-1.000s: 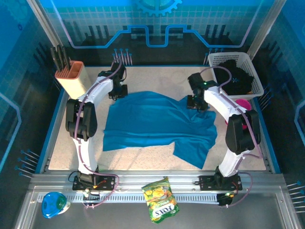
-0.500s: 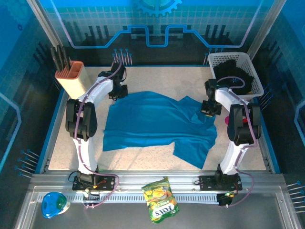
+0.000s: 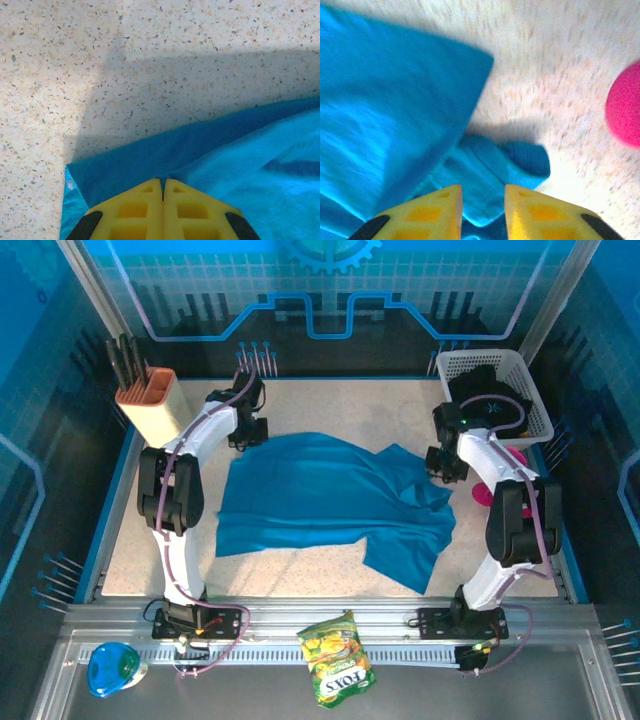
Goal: Fold and stack the t-shirts
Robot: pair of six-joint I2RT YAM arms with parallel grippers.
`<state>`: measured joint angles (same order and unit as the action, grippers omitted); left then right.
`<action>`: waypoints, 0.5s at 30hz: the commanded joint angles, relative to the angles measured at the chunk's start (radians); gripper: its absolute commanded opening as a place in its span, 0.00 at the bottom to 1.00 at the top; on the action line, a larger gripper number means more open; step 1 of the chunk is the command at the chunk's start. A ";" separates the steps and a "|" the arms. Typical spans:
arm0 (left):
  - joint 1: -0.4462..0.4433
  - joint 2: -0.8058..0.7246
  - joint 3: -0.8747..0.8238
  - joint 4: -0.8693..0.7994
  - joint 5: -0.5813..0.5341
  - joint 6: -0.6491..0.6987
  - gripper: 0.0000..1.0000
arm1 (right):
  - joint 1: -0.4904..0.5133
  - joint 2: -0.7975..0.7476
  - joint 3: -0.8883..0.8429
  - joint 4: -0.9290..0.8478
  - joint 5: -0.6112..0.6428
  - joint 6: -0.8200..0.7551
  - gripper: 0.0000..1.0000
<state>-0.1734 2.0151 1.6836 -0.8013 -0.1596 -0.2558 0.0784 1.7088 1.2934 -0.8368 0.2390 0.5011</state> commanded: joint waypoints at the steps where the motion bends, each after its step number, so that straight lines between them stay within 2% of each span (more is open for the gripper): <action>1: 0.000 -0.053 -0.022 0.007 0.003 0.007 0.00 | -0.006 0.014 0.048 -0.024 0.037 0.035 0.36; 6: 0.000 -0.045 -0.015 0.001 0.010 0.011 0.00 | -0.012 0.110 0.068 0.047 0.051 0.070 0.41; 15: 0.000 -0.045 -0.025 0.007 0.006 0.020 0.00 | -0.021 0.280 0.143 0.049 0.055 0.097 0.40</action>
<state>-0.1734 2.0068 1.6737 -0.7990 -0.1596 -0.2531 0.0681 1.9617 1.4086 -0.7914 0.2779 0.5625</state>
